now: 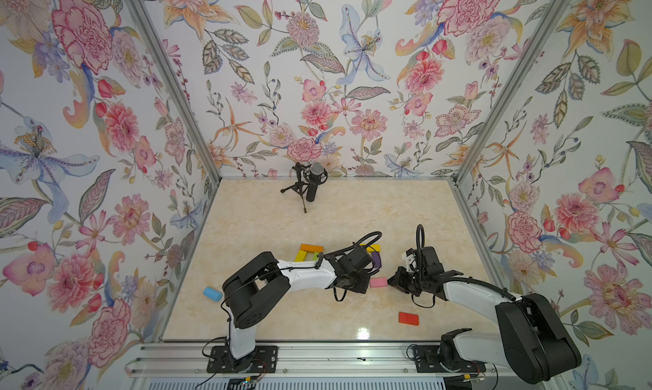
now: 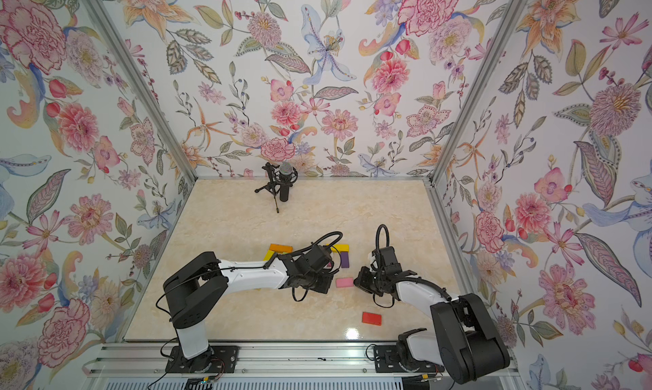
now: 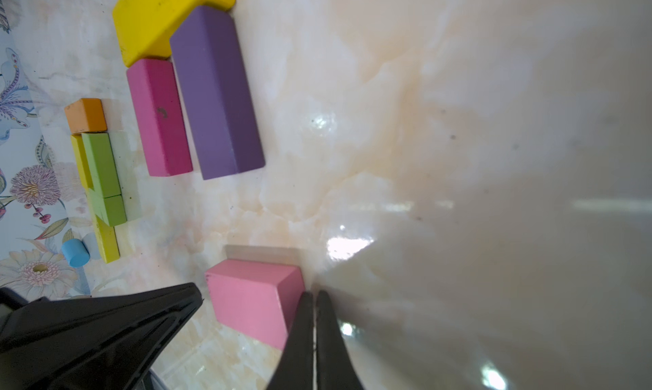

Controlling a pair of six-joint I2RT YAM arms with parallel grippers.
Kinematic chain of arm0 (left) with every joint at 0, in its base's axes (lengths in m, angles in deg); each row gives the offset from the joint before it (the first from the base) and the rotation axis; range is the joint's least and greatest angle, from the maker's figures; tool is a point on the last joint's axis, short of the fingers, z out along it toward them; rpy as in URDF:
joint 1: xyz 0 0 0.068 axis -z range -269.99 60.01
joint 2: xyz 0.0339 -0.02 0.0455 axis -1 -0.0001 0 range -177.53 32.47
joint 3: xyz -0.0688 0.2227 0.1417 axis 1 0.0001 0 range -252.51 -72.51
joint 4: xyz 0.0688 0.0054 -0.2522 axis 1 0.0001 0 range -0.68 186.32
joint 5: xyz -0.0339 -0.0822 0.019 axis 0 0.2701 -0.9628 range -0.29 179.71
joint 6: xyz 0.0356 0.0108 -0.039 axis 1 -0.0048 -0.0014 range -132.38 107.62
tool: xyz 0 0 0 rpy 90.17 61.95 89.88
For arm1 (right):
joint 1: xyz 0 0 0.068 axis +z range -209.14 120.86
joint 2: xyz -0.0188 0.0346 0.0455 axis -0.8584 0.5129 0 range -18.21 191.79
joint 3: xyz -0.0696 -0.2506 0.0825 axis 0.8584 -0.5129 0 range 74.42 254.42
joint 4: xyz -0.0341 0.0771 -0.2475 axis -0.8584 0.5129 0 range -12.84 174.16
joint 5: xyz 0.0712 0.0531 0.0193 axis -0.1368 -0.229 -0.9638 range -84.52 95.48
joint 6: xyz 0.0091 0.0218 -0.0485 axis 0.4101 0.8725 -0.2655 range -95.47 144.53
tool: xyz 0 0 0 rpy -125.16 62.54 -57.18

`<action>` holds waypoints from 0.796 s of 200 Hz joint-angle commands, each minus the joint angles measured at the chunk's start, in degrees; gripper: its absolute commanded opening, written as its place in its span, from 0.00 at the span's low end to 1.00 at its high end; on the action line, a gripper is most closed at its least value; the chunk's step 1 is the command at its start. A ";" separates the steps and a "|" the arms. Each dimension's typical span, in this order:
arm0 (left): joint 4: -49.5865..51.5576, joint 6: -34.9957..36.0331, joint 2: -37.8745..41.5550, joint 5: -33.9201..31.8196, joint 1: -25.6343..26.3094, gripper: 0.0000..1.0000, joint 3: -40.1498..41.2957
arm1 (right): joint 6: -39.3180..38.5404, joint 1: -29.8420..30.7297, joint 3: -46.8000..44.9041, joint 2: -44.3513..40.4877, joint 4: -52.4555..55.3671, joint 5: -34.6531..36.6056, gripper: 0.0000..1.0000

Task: Assemble the letter p with building blocks
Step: Assemble the building block at the center of the board.

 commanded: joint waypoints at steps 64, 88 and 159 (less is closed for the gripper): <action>-0.92 -0.77 -1.85 1.09 0.26 0.00 -1.70 | 1.66 1.41 0.25 3.32 -2.51 -1.33 0.05; -0.21 -0.68 -1.83 0.33 0.25 0.00 -1.94 | 1.56 1.49 0.08 3.50 -2.62 -1.29 0.05; -1.01 -0.07 -4.65 1.62 0.00 0.00 -3.43 | 1.01 1.40 0.16 5.49 -3.40 -1.19 0.05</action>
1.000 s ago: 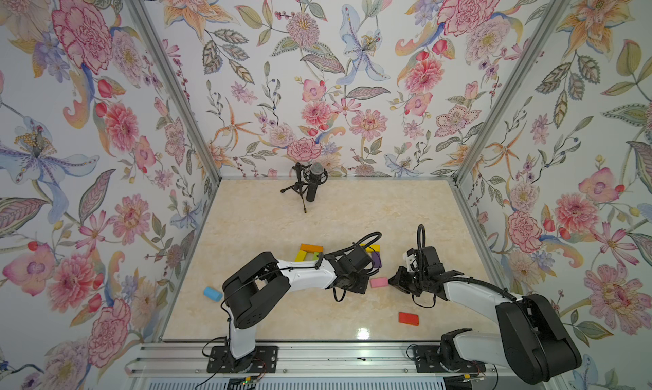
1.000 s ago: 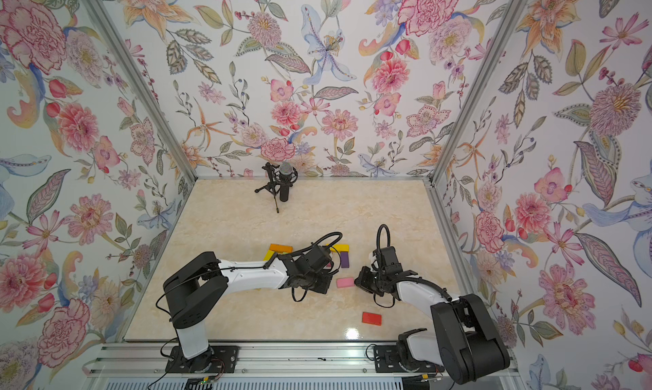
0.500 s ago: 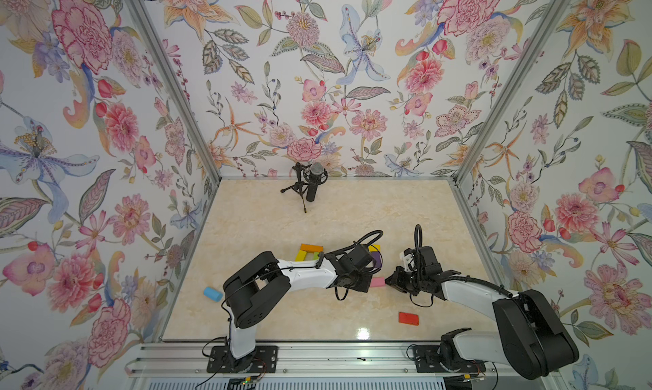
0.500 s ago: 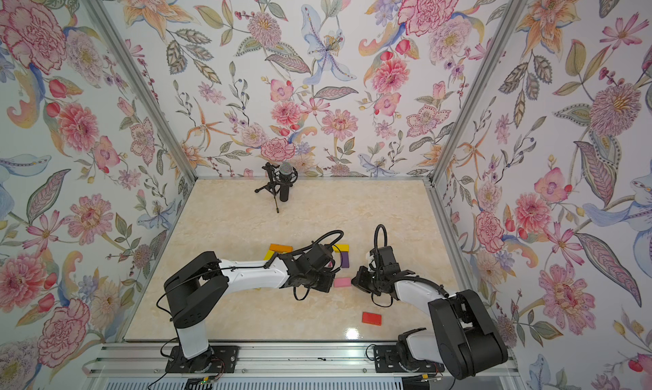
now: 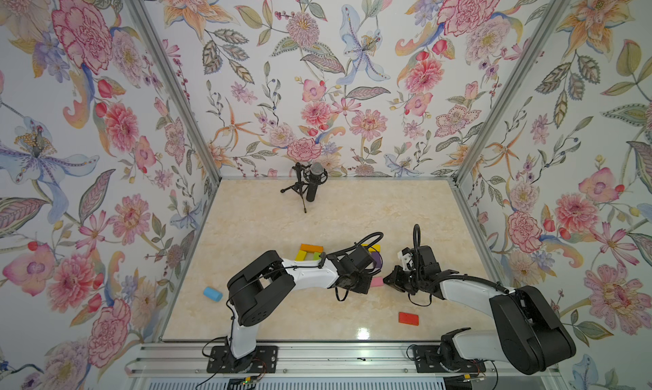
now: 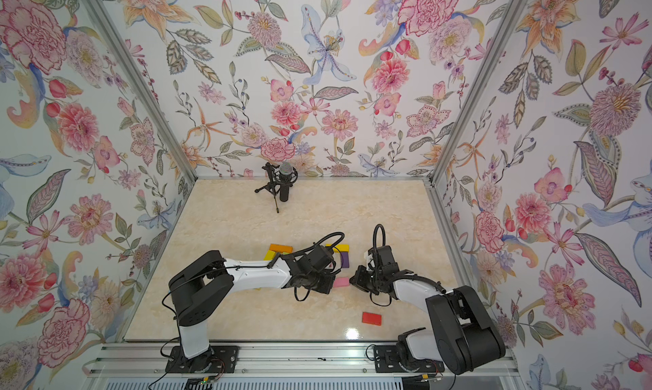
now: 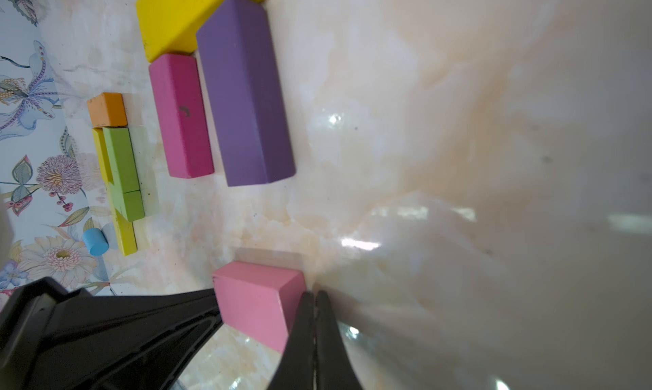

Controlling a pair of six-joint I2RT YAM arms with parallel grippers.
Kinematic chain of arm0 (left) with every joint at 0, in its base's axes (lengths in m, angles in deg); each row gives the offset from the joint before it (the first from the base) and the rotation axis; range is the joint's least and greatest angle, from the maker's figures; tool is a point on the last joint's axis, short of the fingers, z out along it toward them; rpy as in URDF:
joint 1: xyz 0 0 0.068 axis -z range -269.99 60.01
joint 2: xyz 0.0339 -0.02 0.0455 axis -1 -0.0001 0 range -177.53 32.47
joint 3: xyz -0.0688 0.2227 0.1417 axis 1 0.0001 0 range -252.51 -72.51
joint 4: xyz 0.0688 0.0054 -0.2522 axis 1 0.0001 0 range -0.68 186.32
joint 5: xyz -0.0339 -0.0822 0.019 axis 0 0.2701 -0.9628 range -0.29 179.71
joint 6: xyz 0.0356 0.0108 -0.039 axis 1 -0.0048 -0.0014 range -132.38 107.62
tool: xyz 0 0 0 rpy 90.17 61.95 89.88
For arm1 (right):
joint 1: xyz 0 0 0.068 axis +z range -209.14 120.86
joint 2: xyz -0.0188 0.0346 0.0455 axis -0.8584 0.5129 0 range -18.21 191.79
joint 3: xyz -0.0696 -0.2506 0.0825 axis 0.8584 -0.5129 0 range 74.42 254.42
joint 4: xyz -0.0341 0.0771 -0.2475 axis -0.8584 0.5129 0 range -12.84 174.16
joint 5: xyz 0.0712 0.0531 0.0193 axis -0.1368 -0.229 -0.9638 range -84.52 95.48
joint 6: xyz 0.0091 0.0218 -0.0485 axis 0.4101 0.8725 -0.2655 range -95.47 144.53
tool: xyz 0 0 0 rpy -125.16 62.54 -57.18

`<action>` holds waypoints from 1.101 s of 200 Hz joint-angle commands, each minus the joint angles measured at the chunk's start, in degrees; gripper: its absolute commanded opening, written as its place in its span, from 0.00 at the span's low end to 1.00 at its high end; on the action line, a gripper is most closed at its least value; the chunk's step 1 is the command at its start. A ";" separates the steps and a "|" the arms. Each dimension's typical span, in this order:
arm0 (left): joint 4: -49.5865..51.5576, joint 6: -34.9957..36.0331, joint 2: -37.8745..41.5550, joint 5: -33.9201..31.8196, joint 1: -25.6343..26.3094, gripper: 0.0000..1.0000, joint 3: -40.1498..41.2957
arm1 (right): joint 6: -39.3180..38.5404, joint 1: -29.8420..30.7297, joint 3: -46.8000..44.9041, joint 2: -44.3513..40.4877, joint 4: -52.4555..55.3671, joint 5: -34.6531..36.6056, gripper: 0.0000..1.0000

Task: Assemble the letter p with building blocks
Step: Assemble the building block at the center of the board.

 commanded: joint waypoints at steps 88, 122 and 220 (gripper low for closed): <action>-0.44 0.25 -3.53 0.02 -2.29 0.00 -3.27 | -1.32 -0.44 1.90 5.26 1.29 0.49 0.05; -0.35 0.81 -3.73 0.04 -3.61 0.00 -3.62 | -1.40 -0.57 2.46 6.22 1.29 0.47 0.05; 0.01 1.52 -4.63 1.18 -4.38 0.00 -4.80 | -1.99 -1.34 4.49 9.19 1.30 0.03 0.05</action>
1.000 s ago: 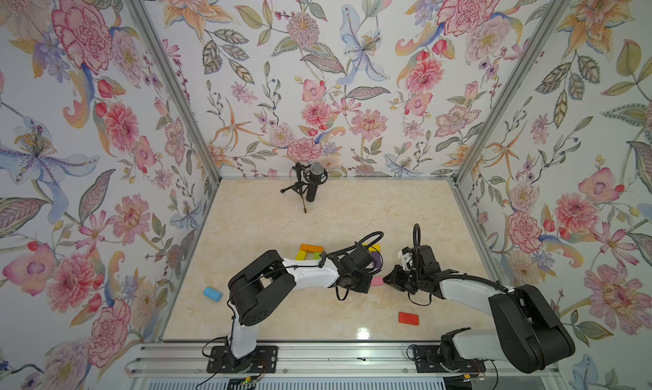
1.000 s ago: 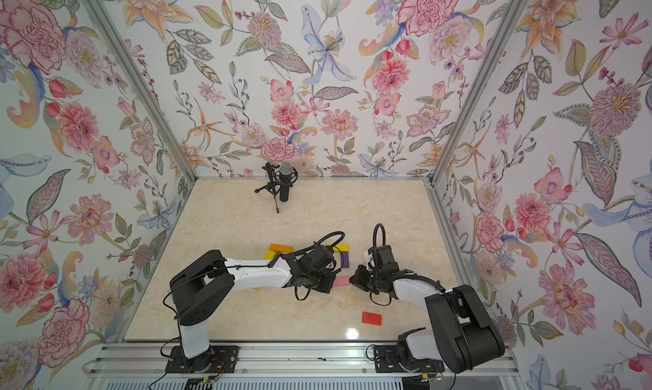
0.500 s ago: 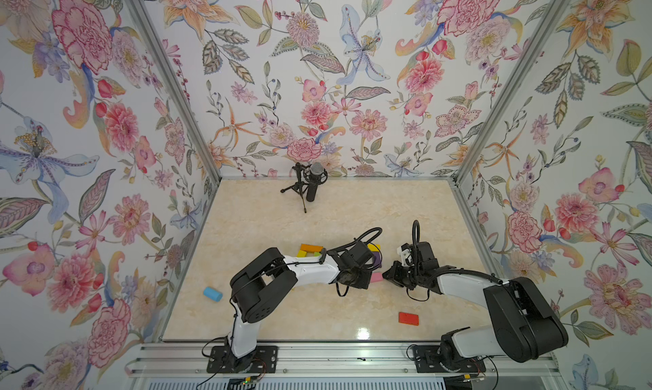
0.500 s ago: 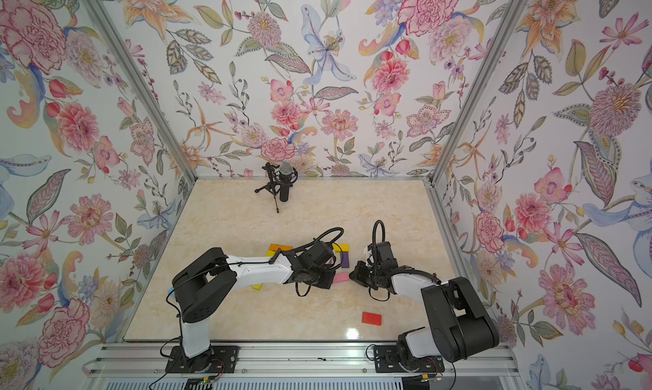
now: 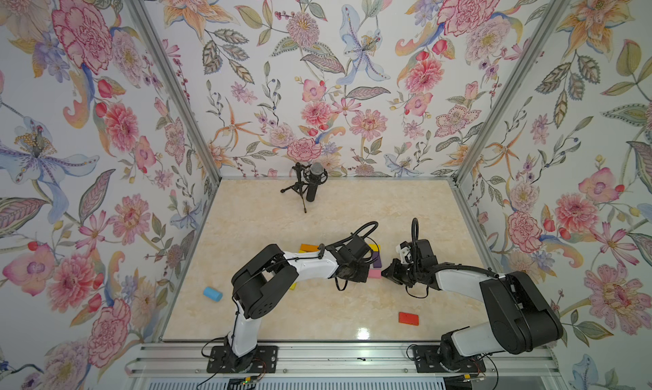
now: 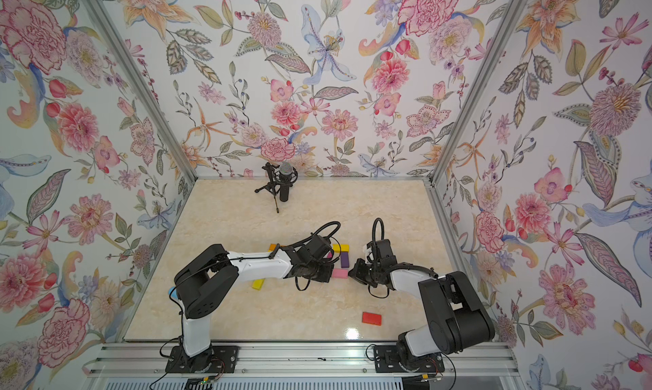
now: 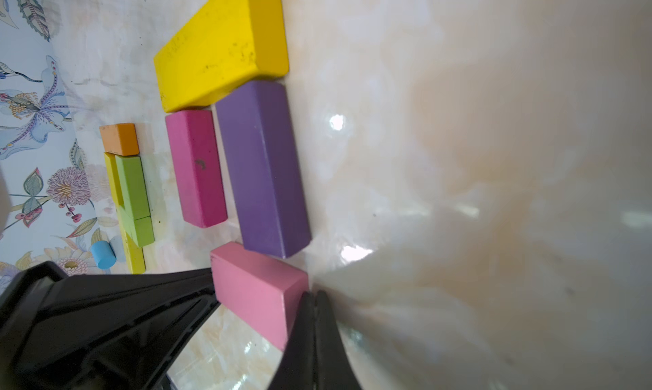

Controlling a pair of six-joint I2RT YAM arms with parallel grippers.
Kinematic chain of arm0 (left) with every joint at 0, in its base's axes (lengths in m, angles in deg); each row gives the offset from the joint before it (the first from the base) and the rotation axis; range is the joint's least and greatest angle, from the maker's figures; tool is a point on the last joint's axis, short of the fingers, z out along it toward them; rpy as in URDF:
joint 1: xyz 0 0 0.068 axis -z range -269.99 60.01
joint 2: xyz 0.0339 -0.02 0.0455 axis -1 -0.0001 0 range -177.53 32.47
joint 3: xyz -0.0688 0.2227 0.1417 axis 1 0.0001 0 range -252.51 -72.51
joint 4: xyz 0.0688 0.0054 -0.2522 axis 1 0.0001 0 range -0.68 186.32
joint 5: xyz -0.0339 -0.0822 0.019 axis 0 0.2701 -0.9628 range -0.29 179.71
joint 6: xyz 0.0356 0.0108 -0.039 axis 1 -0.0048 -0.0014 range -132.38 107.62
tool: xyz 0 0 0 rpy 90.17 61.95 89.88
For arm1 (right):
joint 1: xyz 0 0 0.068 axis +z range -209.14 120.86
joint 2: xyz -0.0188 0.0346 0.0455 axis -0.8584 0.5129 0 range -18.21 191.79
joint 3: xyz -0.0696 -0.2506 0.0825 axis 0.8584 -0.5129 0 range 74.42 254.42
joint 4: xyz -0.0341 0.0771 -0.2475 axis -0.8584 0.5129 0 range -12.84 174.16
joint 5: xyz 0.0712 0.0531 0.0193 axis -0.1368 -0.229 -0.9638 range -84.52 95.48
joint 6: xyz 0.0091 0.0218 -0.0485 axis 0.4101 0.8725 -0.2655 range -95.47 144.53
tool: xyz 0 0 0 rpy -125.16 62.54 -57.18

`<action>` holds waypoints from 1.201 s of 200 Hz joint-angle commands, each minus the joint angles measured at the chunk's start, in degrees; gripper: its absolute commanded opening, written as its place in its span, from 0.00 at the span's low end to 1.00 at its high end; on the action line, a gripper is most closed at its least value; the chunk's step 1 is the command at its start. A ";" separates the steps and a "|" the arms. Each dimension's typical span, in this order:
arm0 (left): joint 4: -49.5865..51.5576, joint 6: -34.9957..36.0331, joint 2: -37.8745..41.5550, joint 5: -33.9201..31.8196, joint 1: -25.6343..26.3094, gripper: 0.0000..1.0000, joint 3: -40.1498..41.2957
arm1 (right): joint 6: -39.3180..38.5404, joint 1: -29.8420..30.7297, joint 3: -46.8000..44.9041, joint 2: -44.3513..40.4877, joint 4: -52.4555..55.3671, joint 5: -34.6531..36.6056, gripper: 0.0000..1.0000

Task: Assemble the letter p with building blocks
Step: Assemble the building block at the center of the board.

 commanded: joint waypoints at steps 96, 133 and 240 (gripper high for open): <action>0.07 1.61 -2.02 2.28 -0.41 0.00 -2.52 | -1.23 -0.95 0.25 3.10 3.70 0.37 0.05; 0.22 1.60 -2.14 2.37 -0.25 0.00 -2.97 | -1.73 -1.65 0.27 3.28 3.62 -0.01 0.05; 1.16 1.69 -2.86 1.61 0.08 0.00 -3.74 | -2.12 -2.57 0.69 3.72 3.63 -0.57 0.05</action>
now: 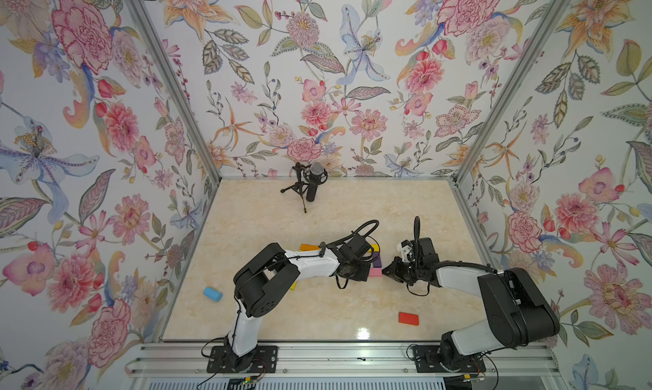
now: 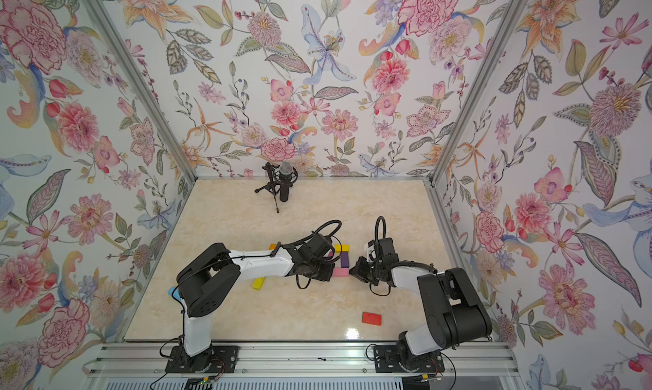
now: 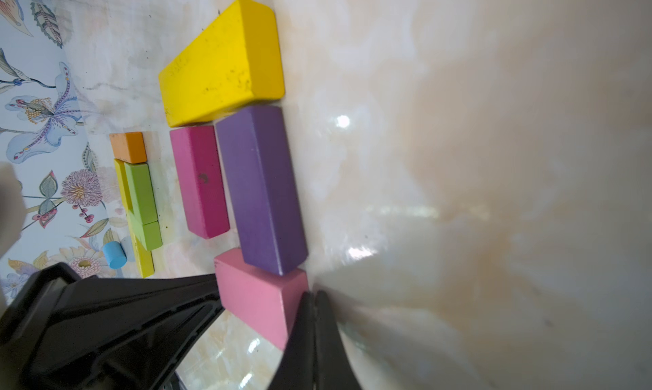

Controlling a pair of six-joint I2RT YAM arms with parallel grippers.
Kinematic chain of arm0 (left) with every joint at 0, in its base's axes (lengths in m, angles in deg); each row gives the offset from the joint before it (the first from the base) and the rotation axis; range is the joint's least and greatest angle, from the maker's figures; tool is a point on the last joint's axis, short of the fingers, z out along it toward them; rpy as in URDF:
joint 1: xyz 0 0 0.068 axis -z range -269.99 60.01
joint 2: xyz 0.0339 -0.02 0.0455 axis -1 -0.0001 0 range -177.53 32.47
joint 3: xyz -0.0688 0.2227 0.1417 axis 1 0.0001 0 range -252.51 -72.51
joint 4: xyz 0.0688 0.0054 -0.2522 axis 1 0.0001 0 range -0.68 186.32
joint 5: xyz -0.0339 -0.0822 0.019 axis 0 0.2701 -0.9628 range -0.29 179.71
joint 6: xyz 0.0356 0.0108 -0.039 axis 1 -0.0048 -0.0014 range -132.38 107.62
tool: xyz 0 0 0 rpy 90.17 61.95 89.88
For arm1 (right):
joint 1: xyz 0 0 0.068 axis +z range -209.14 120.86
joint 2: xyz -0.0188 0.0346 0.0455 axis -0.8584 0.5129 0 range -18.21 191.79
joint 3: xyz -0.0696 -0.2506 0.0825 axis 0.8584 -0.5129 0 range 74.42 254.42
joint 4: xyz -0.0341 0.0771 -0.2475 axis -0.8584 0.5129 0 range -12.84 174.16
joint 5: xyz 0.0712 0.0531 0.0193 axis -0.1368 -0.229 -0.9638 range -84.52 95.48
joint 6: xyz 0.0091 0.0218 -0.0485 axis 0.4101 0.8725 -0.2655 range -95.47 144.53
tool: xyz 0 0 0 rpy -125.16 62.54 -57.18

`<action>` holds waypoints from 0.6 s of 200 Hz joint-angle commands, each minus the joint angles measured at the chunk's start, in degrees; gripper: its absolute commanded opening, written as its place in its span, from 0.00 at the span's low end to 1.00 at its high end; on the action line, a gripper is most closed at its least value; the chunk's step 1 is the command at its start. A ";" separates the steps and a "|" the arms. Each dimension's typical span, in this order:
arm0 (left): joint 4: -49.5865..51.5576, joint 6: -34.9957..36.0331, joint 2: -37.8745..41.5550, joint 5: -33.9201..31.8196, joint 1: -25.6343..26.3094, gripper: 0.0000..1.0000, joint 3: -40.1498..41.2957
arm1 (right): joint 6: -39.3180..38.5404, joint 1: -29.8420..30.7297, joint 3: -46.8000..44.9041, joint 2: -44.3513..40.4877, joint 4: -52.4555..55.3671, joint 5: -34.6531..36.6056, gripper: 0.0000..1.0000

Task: Assemble the letter p with building blocks
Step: Assemble the building block at the center of the board.

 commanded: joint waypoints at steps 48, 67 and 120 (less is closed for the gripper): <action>1.03 0.42 -0.94 -1.06 0.45 0.00 -1.54 | -0.97 -0.52 -0.27 1.77 4.09 1.87 0.05; 3.05 0.17 0.58 -4.19 0.28 0.00 -1.44 | -1.13 -1.07 -0.60 0.98 4.48 1.95 0.05; 6.04 -0.25 6.79 -11.60 0.00 0.10 0.01 | -1.47 -2.74 -1.63 -5.75 8.60 5.83 0.06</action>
